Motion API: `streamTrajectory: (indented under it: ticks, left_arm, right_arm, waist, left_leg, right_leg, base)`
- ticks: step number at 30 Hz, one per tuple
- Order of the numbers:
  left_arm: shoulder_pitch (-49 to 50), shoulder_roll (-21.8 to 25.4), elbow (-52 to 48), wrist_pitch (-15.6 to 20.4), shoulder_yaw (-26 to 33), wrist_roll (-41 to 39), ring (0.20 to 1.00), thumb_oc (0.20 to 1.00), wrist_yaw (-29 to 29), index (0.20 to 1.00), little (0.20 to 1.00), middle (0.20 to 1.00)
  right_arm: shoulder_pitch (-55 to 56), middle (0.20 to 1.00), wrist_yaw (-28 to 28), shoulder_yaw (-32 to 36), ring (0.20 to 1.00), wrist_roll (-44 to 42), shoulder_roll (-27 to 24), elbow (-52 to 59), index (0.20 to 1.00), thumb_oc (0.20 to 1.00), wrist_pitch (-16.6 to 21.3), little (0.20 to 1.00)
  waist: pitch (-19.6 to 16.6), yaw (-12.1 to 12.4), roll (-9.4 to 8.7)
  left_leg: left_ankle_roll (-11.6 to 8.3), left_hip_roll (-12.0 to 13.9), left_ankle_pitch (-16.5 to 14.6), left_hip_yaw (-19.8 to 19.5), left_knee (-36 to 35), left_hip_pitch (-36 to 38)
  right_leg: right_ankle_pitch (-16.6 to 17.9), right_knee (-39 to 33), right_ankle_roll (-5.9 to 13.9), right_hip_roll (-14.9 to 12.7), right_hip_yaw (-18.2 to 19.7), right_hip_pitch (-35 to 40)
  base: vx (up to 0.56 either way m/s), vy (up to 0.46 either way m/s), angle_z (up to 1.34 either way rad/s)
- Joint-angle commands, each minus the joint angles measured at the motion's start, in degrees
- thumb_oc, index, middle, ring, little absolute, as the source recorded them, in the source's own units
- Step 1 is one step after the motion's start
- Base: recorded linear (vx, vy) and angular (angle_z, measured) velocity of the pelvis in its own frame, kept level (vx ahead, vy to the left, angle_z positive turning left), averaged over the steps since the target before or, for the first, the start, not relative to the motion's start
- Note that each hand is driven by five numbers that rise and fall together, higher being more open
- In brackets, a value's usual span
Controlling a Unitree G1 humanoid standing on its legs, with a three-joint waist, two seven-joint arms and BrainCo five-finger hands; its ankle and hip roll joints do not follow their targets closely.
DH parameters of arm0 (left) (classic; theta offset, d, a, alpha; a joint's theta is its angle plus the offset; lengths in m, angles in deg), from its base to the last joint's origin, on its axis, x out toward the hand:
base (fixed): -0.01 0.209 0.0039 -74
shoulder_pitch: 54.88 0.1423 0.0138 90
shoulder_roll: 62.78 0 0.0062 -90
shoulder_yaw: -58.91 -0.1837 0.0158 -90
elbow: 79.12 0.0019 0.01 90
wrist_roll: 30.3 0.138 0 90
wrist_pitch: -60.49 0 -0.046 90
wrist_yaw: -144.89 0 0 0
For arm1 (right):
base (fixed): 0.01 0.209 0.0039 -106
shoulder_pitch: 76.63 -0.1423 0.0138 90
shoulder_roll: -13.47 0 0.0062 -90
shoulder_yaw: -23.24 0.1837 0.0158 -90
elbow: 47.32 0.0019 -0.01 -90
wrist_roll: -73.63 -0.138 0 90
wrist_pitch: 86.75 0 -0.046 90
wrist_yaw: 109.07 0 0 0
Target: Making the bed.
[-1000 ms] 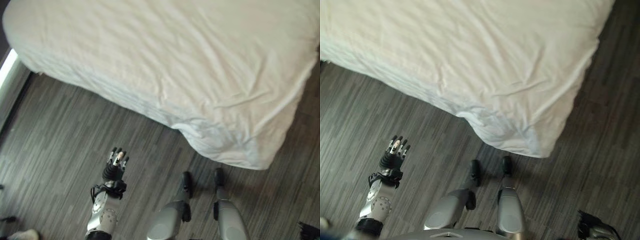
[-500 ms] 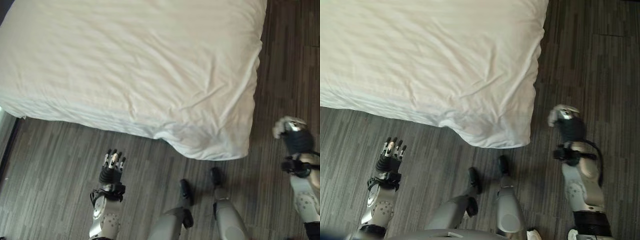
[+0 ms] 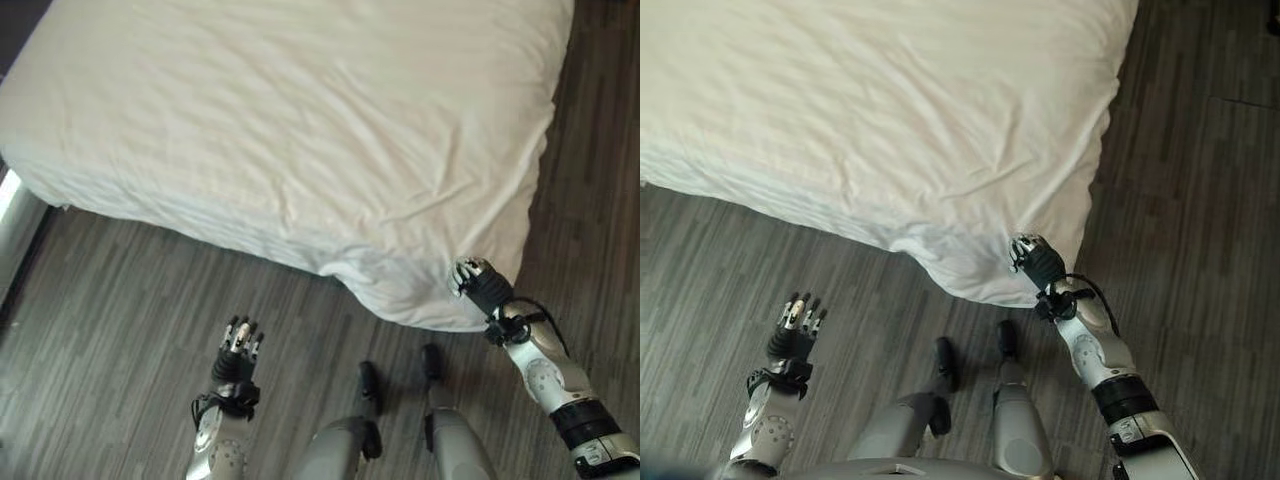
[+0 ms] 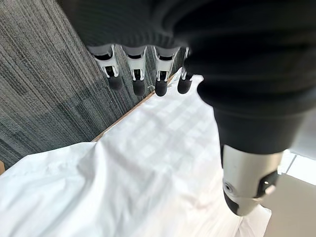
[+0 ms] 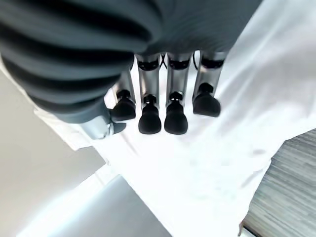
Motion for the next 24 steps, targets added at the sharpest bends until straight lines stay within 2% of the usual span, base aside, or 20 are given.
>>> streamTrajectory:
  ticks: [1, 3, 7, 8, 9, 11, 13, 14, 15, 19, 20, 24]
  left_arm:
    - [-2.6, 1.9, 0.4, 2.6, -1.0, -2.6, 1.000, 1.000, 0.1, 1.000, 1.000, 1.000]
    - [-3.2, 2.0, 1.0, 2.5, -1.7, -2.8, 1.000, 1.000, 0.5, 1.000, 1.000, 1.000]
    - [-4.1, 3.1, 2.0, 1.7, -3.6, -2.3, 1.000, 1.000, 0.8, 1.000, 1.000, 1.000]
    - [-4.3, 3.1, 2.0, 1.7, -3.6, -2.3, 1.000, 1.000, 0.8, 1.000, 1.000, 1.000]
    - [-4.0, 3.3, 0.9, 1.0, -4.0, -2.0, 1.000, 1.000, 0.4, 1.000, 1.000, 1.000]
    - [-2.8, 3.3, -0.5, 1.0, -2.1, -1.6, 1.000, 1.000, -0.4, 1.000, 1.000, 1.000]
    - [-2.6, 3.1, -0.6, 1.1, -1.3, -1.8, 1.000, 1.000, -0.7, 1.000, 1.000, 1.000]
    - [-2.6, 2.9, -0.1, 1.3, 0.3, -2.0, 1.000, 1.000, -0.7, 1.000, 1.000, 1.000]
    - [-2.5, 3.0, -0.1, 1.3, 0.1, -2.0, 1.000, 1.000, -0.7, 1.000, 1.000, 1.000]
    - [-2.7, 3.1, -0.1, 1.7, 0.7, -1.5, 1.000, 1.000, -0.5, 1.000, 1.000, 1.000]
    - [-2.9, 3.2, -0.8, 1.7, 0.3, -1.4, 1.000, 1.000, -0.2, 1.000, 1.000, 1.000]
    - [-2.5, 3.4, -1.8, 2.1, 0.3, -1.3, 1.000, 1.000, 0.4, 1.000, 1.000, 1.000]
  right_arm:
    - [-5.0, 0.200, -2.9, 0.1, 0.200, -3.1, -0.5, -3.6, 0.200, 0.200, 3.3, 0.200]
    - [-7.9, 0.200, -5.1, 1.2, 0.200, -1.1, -1.3, -11.6, 0.200, 0.200, 3.2, 0.200]
    - [-15.6, 0.200, -10.5, 6.5, 0.200, 6.2, -7.6, -38.5, 0.200, 0.200, 1.2, 0.200]
    - [-15.9, 0.200, -10.3, 6.5, 0.200, 6.1, -7.7, -38.9, 0.200, 0.200, 1.3, 0.200]
    - [-15.2, 0.200, -11.9, 10.5, 0.200, 9.5, -10.8, -46.7, 0.200, 0.200, 0.3, 0.200]
    - [-6.7, 0.200, -13.5, 18.4, 0.200, 10.4, -12.7, -52.6, 0.200, 0.200, -0.5, 0.200]
    - [-2.9, 0.200, -13.0, 21.2, 0.200, 10.5, -12.8, -53.3, 0.200, 0.200, -0.6, 0.200]
    - [3.9, 0.200, -13.1, 25.6, 0.200, 11.5, -13.3, -55.5, 0.200, 0.200, -1.1, 0.200]
    - [4.1, 0.200, -13.1, 25.8, 0.200, 11.5, -13.3, -55.5, 0.200, 0.200, -1.0, 0.200]
    - [12.6, 0.200, -14.4, 32.6, 0.200, 13.0, -15.8, -58.8, 0.200, 0.200, -1.6, 0.200]
    - [13.7, 0.200, -15.8, 35.7, 0.200, 11.1, -17.1, -57.2, 0.200, 0.200, -0.5, 0.200]
    - [13.0, 0.200, -16.8, 37.1, 0.200, 7.5, -17.2, -51.7, 0.200, 0.200, 1.8, 0.200]
  waist:
    - [-0.3, 1.6, 0.44]
    - [-0.1, 2.4, 1.27]
    - [0.7, 3.9, 2.78]
    - [0.7, 3.9, 2.77]
    - [1.1, 4.1, 3.18]
    - [1.4, 2.8, 3.08]
    - [1.4, 2.2, 2.87]
    - [1.2, 0.5, 2.17]
    - [1.1, 0.6, 2.18]
    - [1.0, -2.1, 1.34]
    - [0.8, -3.1, 0.87]
    - [0.3, -3.6, -0.16]
  left_leg:
    - [-3.28, -0.2, 2.7, -3.9, 0.3, -1.5]
    - [-3.42, -0.3, 2.9, -4.4, 0.3, -2.3]
    - [-3.65, -0.4, 3.0, -5.1, 0.3, -3.2]
    - [-3.66, -0.4, 3.3, -5.0, 0.3, -3.5]
    - [-3.76, -0.3, 3.2, -5.2, 0.3, -3.5]
    - [-3.73, -0.1, 2.6, -5.6, 0.3, -2.7]
    - [-3.69, -0.1, 2.5, -5.7, 0.3, -2.5]
    - [-3.65, -0.1, 2.5, -5.7, 0.3, -2.5]
    - [-3.65, -0.1, 2.5, -5.8, 0.3, -2.5]
    - [-3.55, 0.1, 2.1, -5.6, 0.3, -1.9]
    - [-3.58, 0.2, 1.9, -5.4, 0.3, -1.6]
    - [-3.62, 0.5, 1.5, -4.0, 0.3, -0.8]
  right_leg:
    - [1.7, 0.7, 3.31, -5.0, -3.0, -0.6]
    - [1.6, 0.7, 3.20, -5.0, -3.2, -1.0]
    - [1.4, 0.7, 3.28, -5.0, -3.8, -1.4]
    - [1.7, 0.7, 3.23, -5.0, -3.7, -1.7]
    - [1.5, 0.7, 3.25, -4.8, -4.0, -1.5]
    - [0.6, 0.7, 3.13, -4.6, -4.3, -0.6]
    - [0.5, 0.7, 3.05, -4.5, -4.3, -0.3]
    - [0.7, 0.7, 2.85, -4.5, -4.0, -0.4]
    - [0.6, 0.7, 2.85, -4.5, -4.1, -0.3]
    - [0.3, 0.7, 2.68, -4.5, -3.8, 0.2]
    - [0.2, 0.7, 2.78, -4.4, -3.6, 0.3]
    - [0.4, 0.7, 3.08, -3.8, -3.2, 0.6]
  base:
    - [-0.02, -0.009, 0.22]
    - [-0.03, -0.014, 0.18]
    - [-0.01, -0.007, 0.06]
    - [0.01, -0.008, 0.16]
    - [0.01, -0.004, 0.18]
    - [0.05, 0.009, 0.17]
    - [0.04, 0.000, 0.12]
    - [0.05, -0.006, 0.12]
    - [0.02, -0.008, 0.12]
    - [0.02, 0.011, -0.04]
    - [-0.01, 0.019, -0.04]
    - [0.01, 0.013, -0.25]
